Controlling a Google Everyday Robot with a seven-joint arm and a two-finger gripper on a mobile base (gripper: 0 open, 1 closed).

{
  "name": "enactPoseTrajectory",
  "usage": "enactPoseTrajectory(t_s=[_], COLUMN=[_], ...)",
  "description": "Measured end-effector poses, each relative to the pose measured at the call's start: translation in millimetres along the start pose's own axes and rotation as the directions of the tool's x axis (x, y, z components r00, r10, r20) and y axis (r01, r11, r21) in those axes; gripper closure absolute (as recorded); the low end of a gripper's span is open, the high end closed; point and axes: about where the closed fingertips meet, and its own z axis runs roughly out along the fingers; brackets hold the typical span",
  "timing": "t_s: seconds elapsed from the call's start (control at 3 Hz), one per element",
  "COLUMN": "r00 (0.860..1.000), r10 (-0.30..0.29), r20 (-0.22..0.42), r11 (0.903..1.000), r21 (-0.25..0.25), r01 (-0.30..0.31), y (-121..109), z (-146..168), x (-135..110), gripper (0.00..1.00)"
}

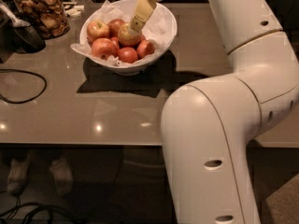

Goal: Pick apple from white bowl

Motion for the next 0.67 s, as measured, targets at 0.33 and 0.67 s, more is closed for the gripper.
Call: enactPoseTrajectory(t_s=[0.33,0.67], r00=[1.000,0.999], r10=[0.016,0.028], r20=[-0.020,-0.046], r11=[0.9998,0.9995], r21=[0.010,0.014], r01=[-0.016,-0.028], y=[-6.7,-11.5], z=[5.9,14.0], x=[5.4,10.9], gripper=[0.06,0.06])
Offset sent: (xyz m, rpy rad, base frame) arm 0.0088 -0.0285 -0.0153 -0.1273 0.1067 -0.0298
